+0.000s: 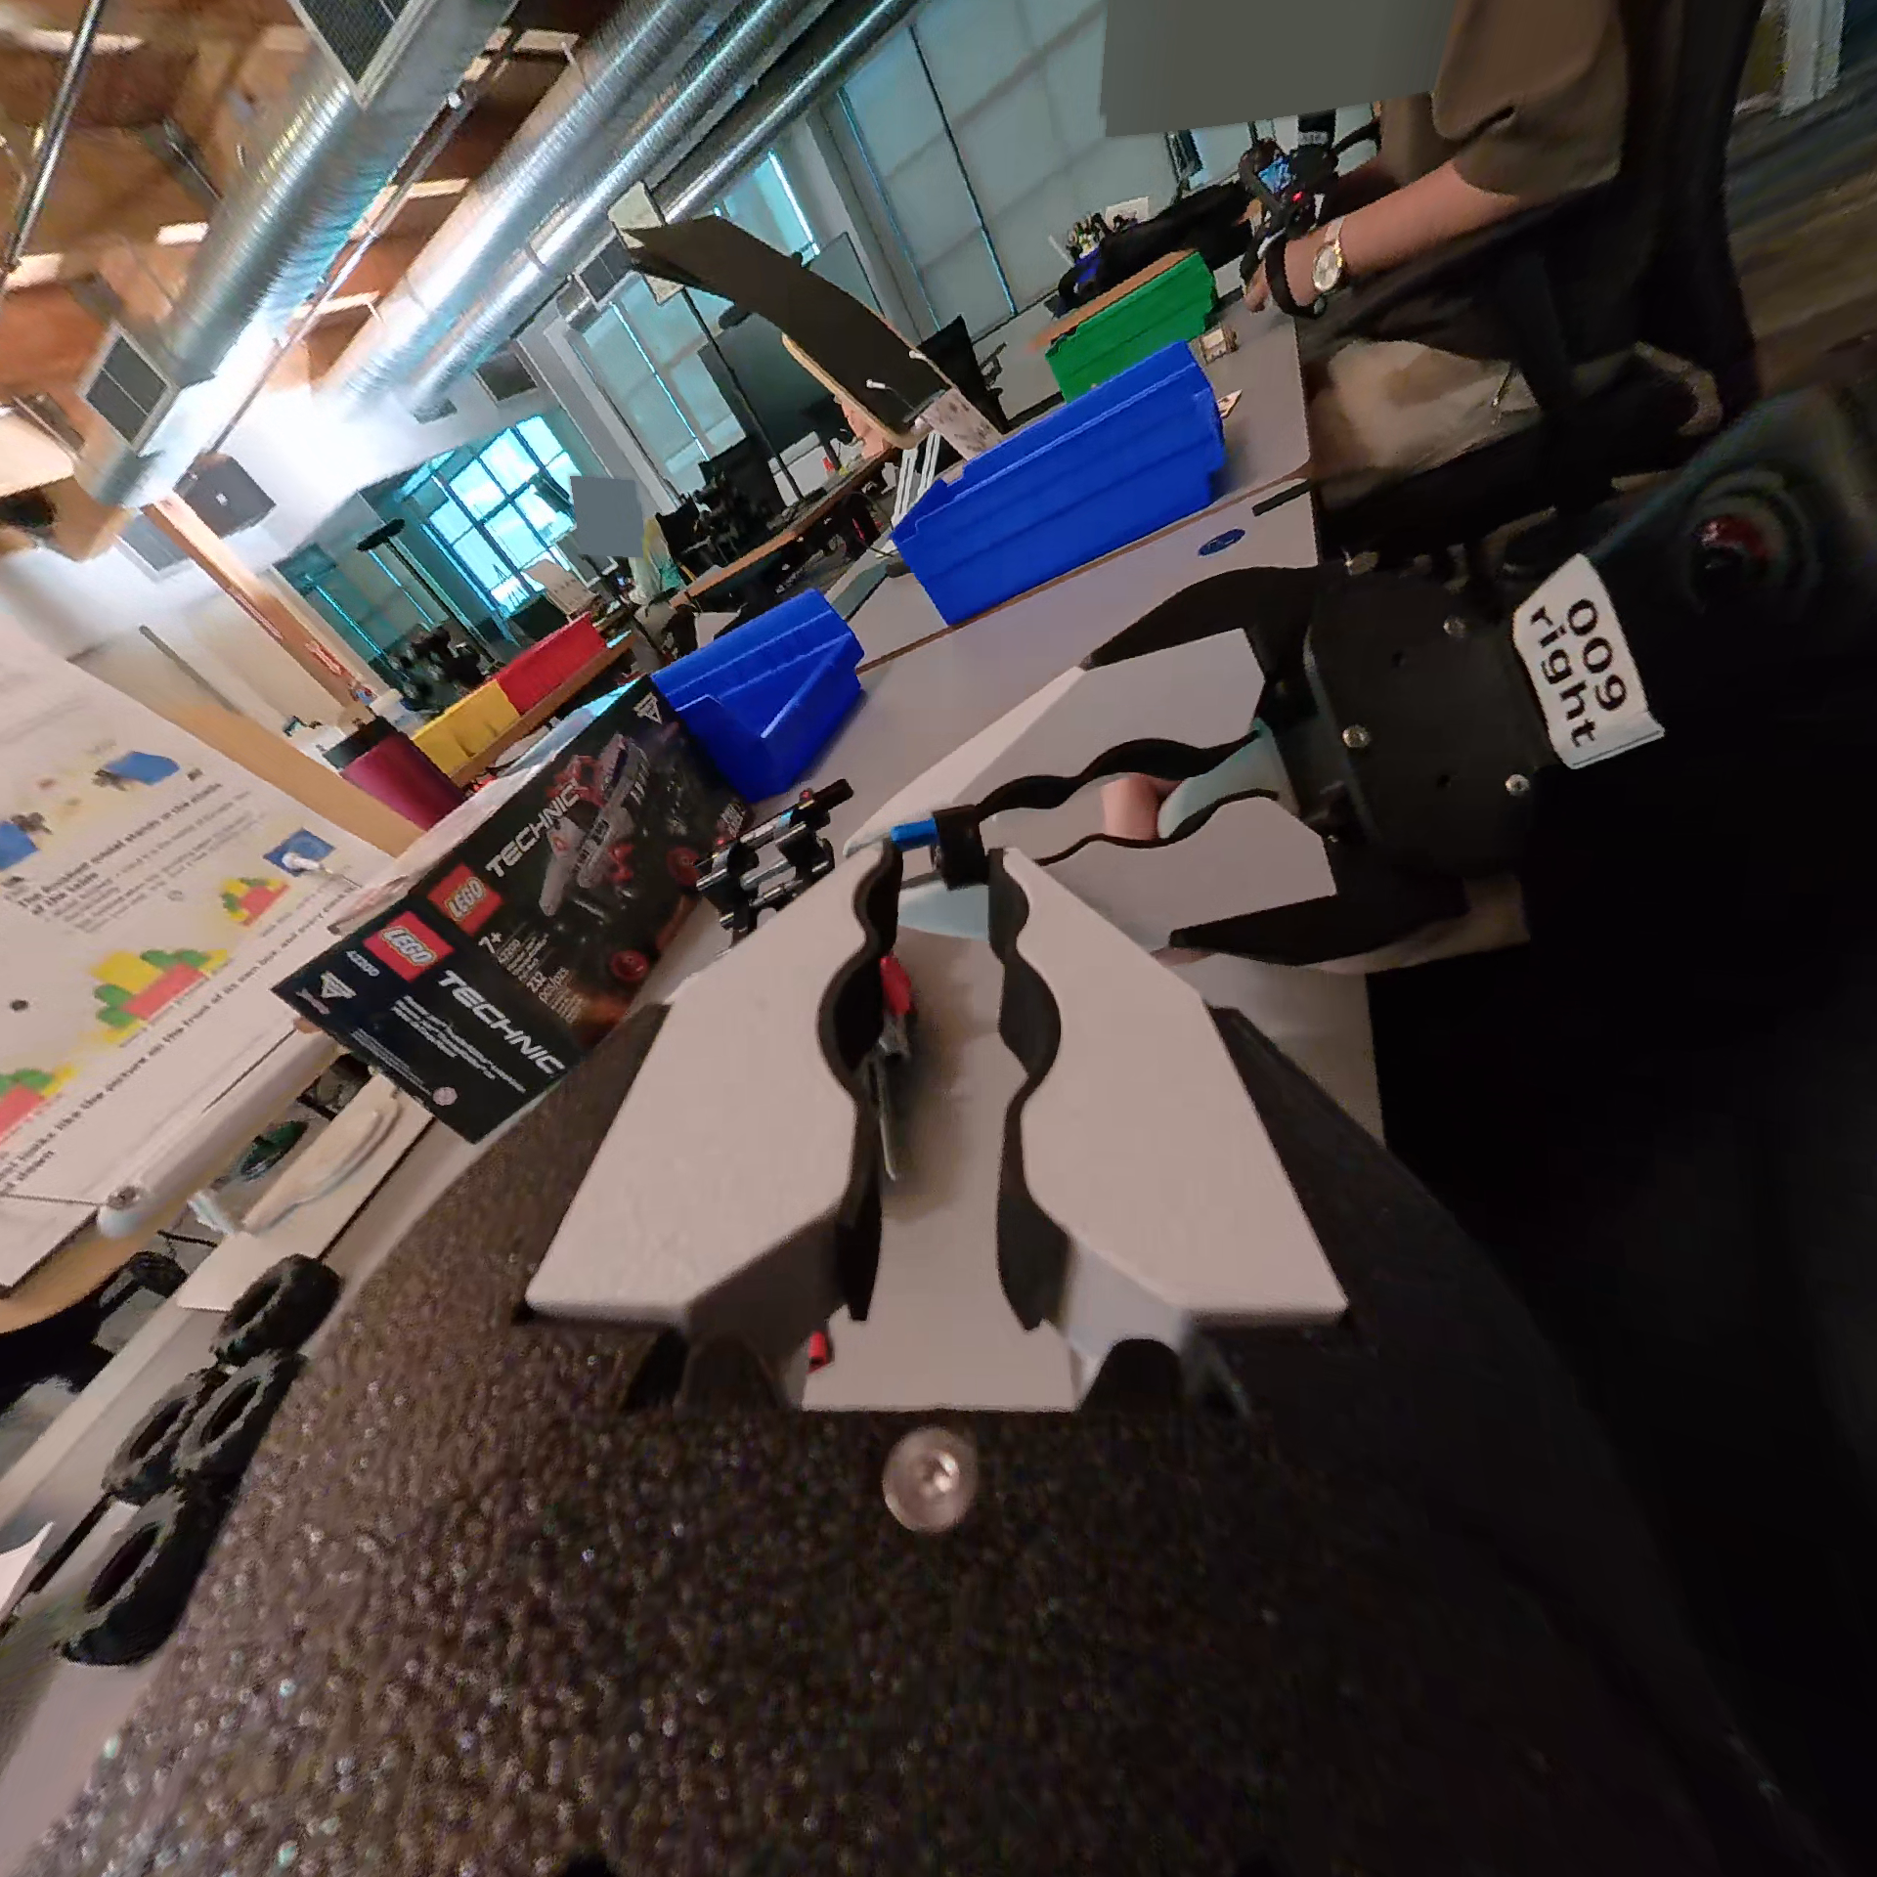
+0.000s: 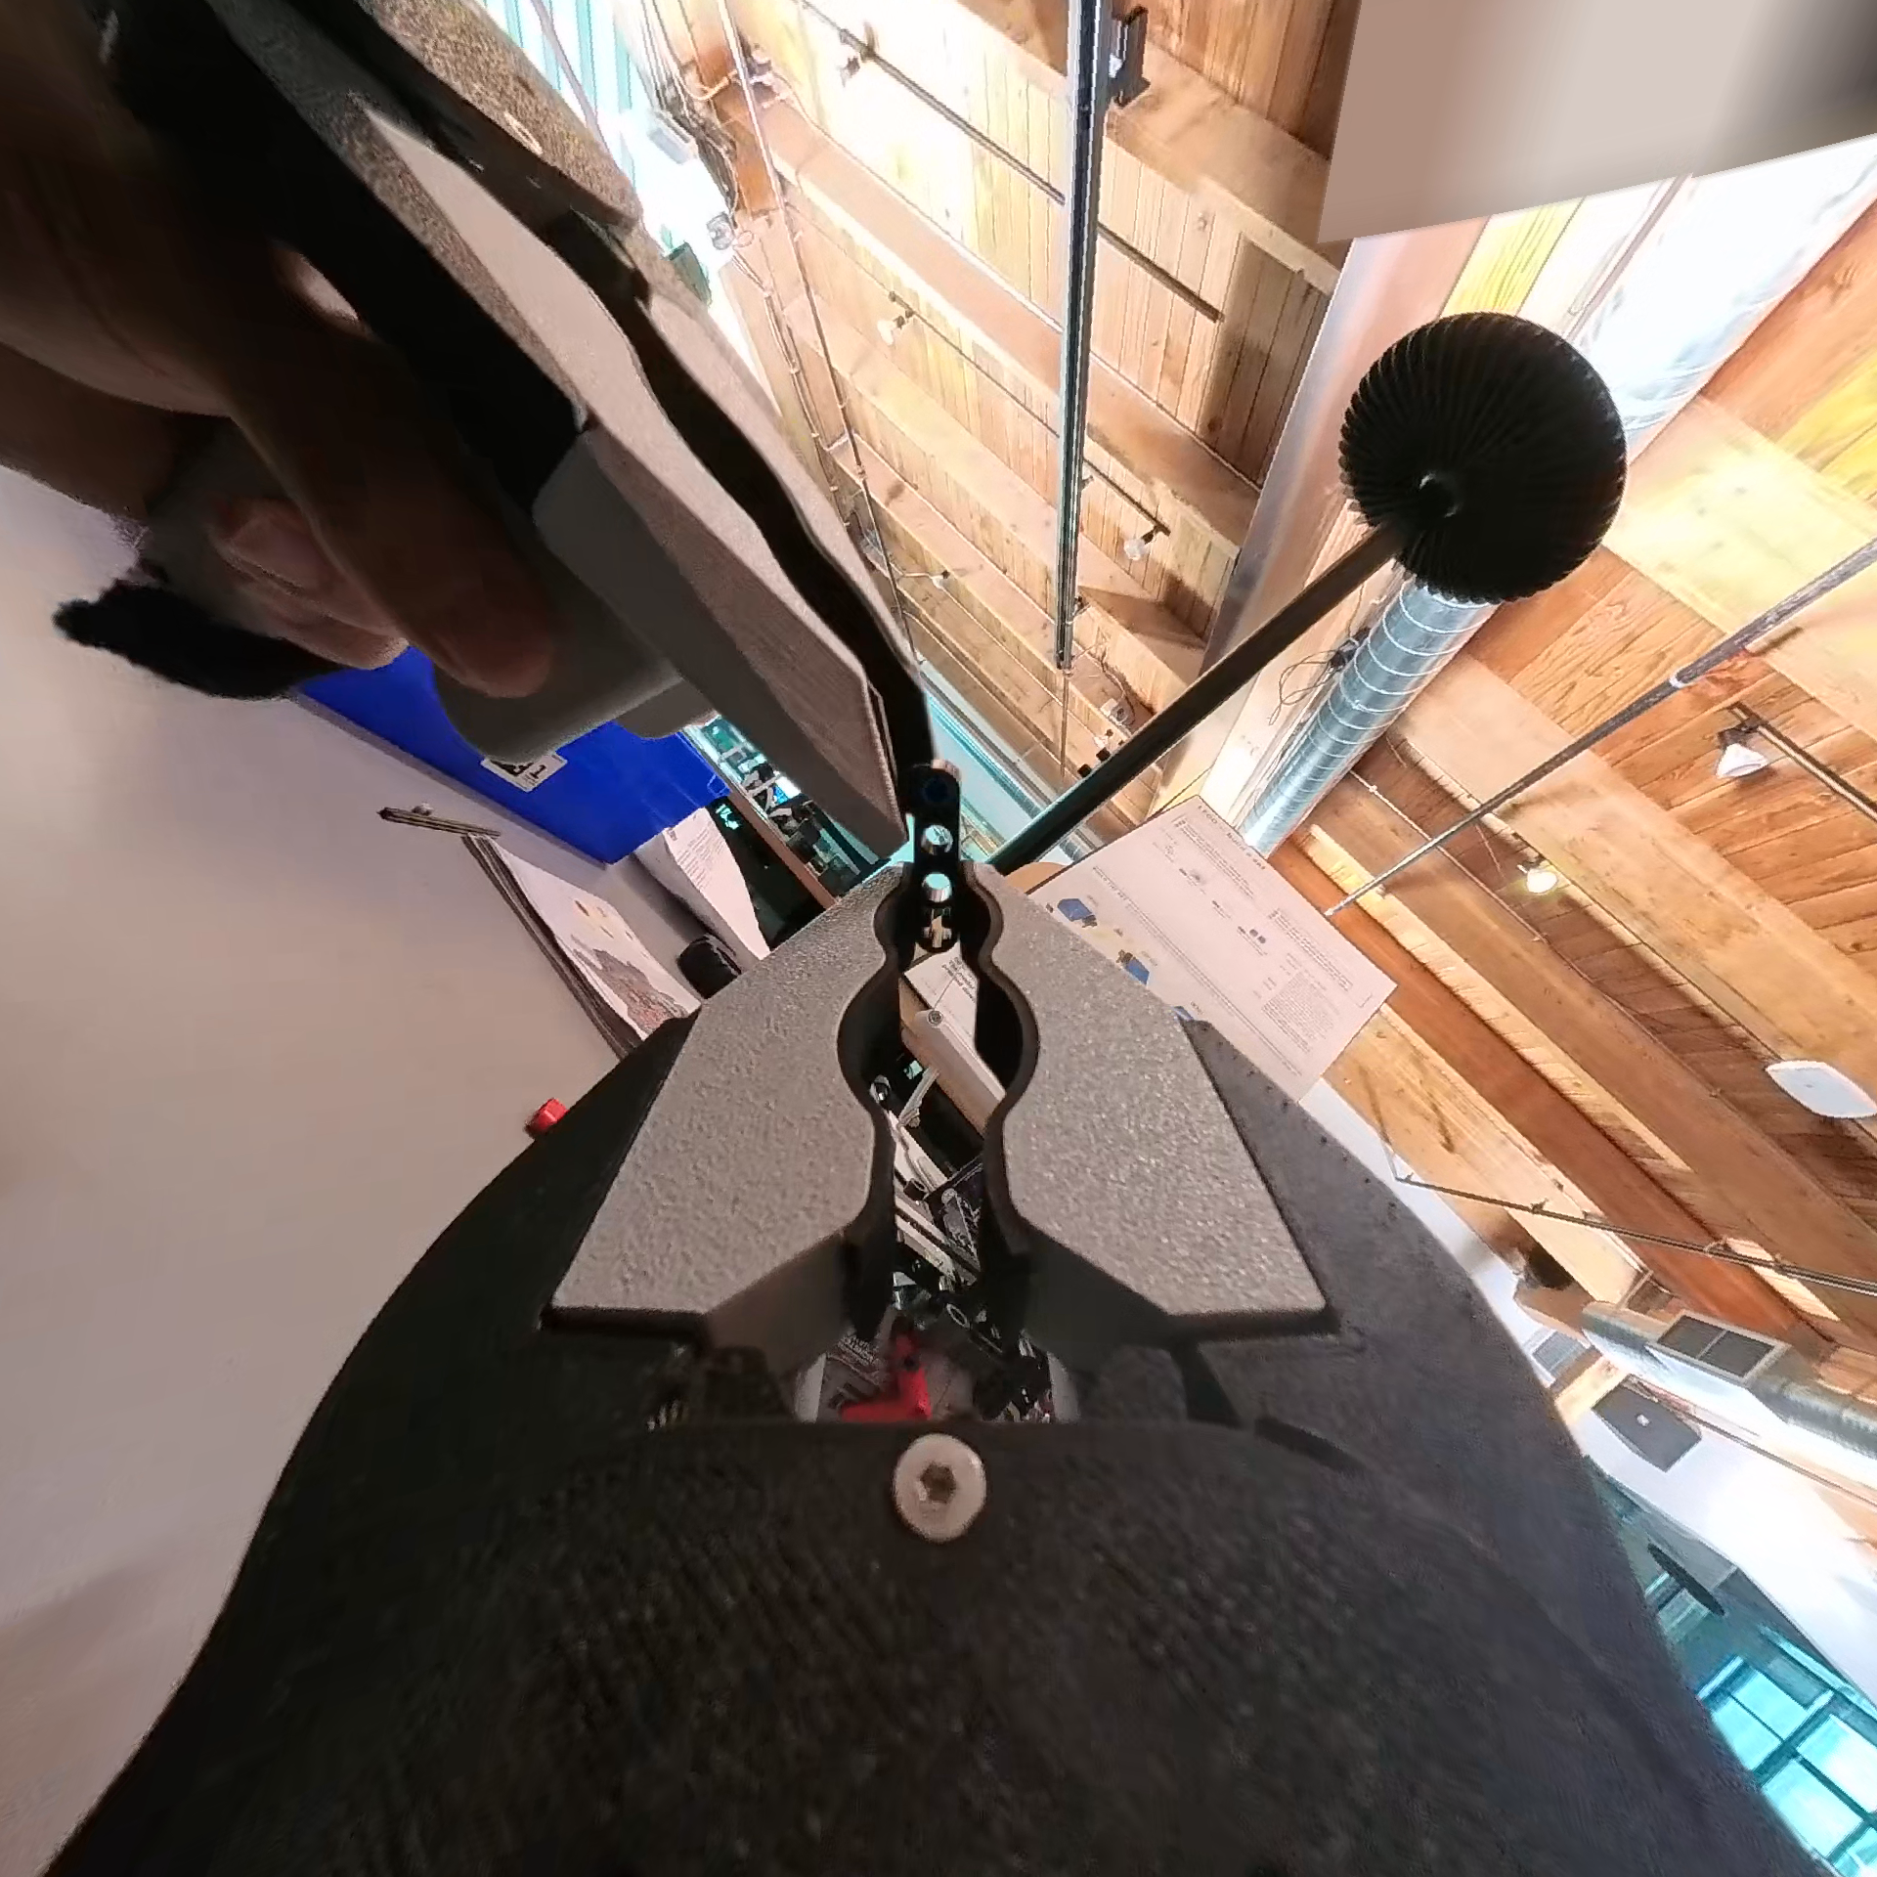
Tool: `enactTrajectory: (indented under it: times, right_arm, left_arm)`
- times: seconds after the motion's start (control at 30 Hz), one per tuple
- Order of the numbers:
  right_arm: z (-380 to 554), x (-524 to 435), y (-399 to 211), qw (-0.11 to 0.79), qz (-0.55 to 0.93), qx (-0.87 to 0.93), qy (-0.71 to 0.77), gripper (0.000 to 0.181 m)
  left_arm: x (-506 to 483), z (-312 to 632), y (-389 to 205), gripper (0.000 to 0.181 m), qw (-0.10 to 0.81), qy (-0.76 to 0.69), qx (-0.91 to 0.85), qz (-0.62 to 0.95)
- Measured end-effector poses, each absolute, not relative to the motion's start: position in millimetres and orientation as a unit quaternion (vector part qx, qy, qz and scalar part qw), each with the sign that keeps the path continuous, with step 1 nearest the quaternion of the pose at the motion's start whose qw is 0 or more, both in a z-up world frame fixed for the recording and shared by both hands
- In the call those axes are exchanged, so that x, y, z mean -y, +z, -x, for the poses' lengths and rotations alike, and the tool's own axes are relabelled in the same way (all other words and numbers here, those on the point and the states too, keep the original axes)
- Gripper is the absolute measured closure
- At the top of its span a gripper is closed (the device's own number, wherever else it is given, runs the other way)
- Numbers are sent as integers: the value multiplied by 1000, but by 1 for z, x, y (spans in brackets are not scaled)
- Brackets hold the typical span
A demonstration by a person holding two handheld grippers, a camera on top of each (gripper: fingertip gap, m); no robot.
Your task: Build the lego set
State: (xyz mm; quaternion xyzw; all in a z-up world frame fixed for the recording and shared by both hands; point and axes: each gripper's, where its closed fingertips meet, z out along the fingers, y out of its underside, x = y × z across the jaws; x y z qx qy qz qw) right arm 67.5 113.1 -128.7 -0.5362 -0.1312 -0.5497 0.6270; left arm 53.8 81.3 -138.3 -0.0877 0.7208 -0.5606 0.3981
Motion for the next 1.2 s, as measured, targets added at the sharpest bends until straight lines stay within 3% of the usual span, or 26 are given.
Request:
enactTrajectory:
  times: [0.1,0.13,0.57,0.67,0.8,1.03,1.2]
  right_arm:
    - [-68,-112,-131,626,536,131,-551,176]
    - [-68,-111,-132,624,537,129,-552,175]
    - [-71,-111,-137,616,547,134,-551,176]
    - [-73,-111,-140,606,554,131,-556,176]
    - [-76,-113,-147,602,567,131,-546,177]
    - [-80,-119,-154,581,585,142,-548,167]
    - [-84,-121,-161,566,611,137,-536,177]
  left_arm:
    - [-82,-55,-139,167,409,-553,-722,78]
    - [-82,-55,-139,176,413,-549,-723,76]
    - [-85,-59,-142,167,404,-563,-716,83]
    - [-85,-59,-145,162,385,-565,-723,95]
    - [-88,-58,-150,173,351,-579,-727,118]
    - [-96,-68,-160,175,269,-608,-718,207]
    - [-98,-69,-167,175,237,-609,-723,223]
